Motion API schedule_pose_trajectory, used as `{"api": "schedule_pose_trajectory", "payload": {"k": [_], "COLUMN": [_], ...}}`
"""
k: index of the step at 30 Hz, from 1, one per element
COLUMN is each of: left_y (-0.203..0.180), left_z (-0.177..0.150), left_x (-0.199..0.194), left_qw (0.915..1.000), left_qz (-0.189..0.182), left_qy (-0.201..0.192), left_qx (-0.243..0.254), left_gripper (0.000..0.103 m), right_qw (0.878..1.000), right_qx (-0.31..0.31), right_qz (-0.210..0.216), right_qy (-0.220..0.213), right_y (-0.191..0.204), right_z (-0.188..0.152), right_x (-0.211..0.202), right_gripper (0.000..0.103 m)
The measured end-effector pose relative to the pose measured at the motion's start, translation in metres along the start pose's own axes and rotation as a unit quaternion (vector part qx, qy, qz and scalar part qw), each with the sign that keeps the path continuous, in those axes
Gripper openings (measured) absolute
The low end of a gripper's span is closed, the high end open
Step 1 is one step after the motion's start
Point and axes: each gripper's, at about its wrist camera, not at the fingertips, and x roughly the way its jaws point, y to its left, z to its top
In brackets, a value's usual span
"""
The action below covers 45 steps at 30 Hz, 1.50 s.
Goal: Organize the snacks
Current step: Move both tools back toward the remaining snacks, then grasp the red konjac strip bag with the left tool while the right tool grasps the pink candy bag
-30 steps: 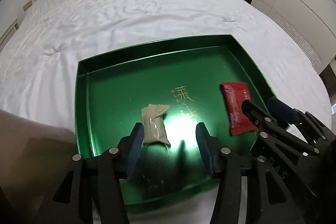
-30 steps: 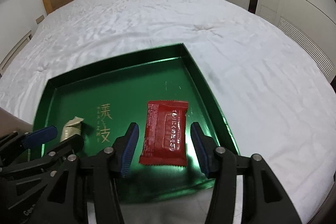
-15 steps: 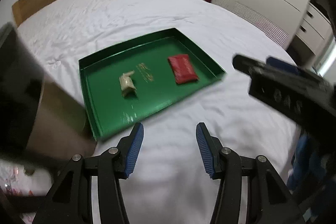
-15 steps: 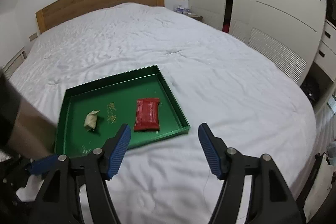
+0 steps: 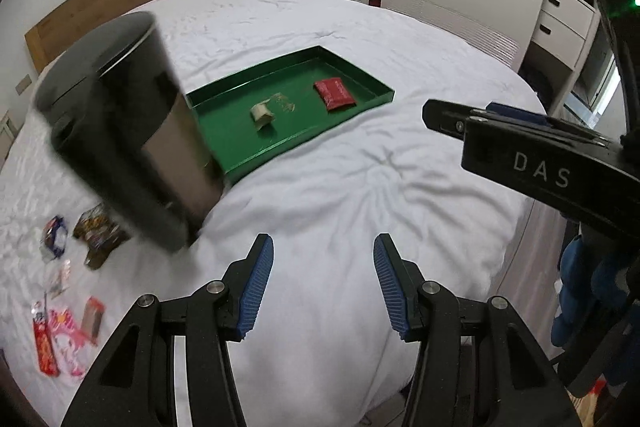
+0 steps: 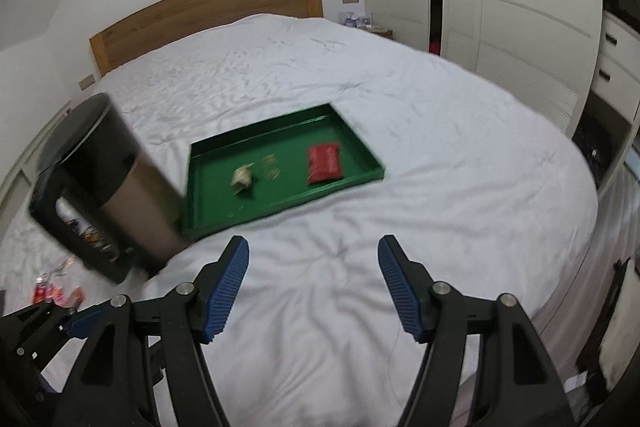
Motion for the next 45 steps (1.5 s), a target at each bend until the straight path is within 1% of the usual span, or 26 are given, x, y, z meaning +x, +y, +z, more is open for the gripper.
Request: {"api": "schedule_pose_trajectory", "payload": {"k": [3, 8, 13, 17, 21, 23, 26, 28, 31, 36, 40, 45], "left_y": [0.009, 0.041, 0.085, 0.132, 0.178, 0.208, 0.249, 0.277, 0.312, 0.353, 0.368, 0.381], "left_z": [-0.021, -0.056, -0.086, -0.109, -0.131, -0.141, -0.153, -0.161, -0.17, -0.186, -0.193, -0.191], "left_x": [-0.012, -0.032, -0.051, -0.067, -0.078, -0.082, -0.086, -0.088, -0.086, -0.065, -0.048, -0.025], "left_qw": [0.9999, 0.9996, 0.998, 0.9948, 0.9916, 0.9888, 0.986, 0.9833, 0.9806, 0.9793, 0.98, 0.9786], "left_qz": [0.01, 0.029, 0.059, 0.086, 0.101, 0.111, 0.108, 0.113, 0.104, 0.099, 0.088, 0.094], "left_qy": [0.001, 0.002, 0.002, 0.001, 0.009, 0.013, 0.023, 0.027, 0.035, 0.059, 0.08, 0.099], "left_qx": [0.007, -0.005, -0.023, -0.054, -0.08, -0.099, -0.125, -0.14, -0.162, -0.166, -0.16, -0.154], "left_gripper": [0.046, 0.046, 0.046, 0.046, 0.046, 0.046, 0.046, 0.046, 0.046, 0.046, 0.046, 0.046], "right_qw": [1.0, 0.998, 0.993, 0.988, 0.98, 0.977, 0.97, 0.965, 0.957, 0.942, 0.934, 0.931], "right_qx": [0.007, 0.006, -0.036, -0.07, -0.106, -0.119, -0.14, -0.156, -0.175, -0.196, -0.206, -0.195], "right_qz": [0.016, 0.054, 0.097, 0.121, 0.144, 0.153, 0.169, 0.181, 0.198, 0.23, 0.241, 0.247], "right_qy": [0.01, 0.029, 0.054, 0.071, 0.088, 0.095, 0.105, 0.112, 0.123, 0.146, 0.163, 0.187], "right_y": [0.01, 0.041, 0.097, 0.141, 0.187, 0.206, 0.237, 0.262, 0.296, 0.352, 0.384, 0.403], "right_z": [-0.021, -0.051, -0.08, -0.095, -0.11, -0.115, -0.124, -0.13, -0.139, -0.15, -0.157, -0.16], "right_x": [-0.01, -0.024, -0.027, -0.024, -0.025, -0.024, -0.022, -0.018, -0.012, 0.007, 0.024, 0.051], "right_gripper": [0.103, 0.103, 0.103, 0.103, 0.103, 0.103, 0.103, 0.103, 0.103, 0.103, 0.103, 0.103]}}
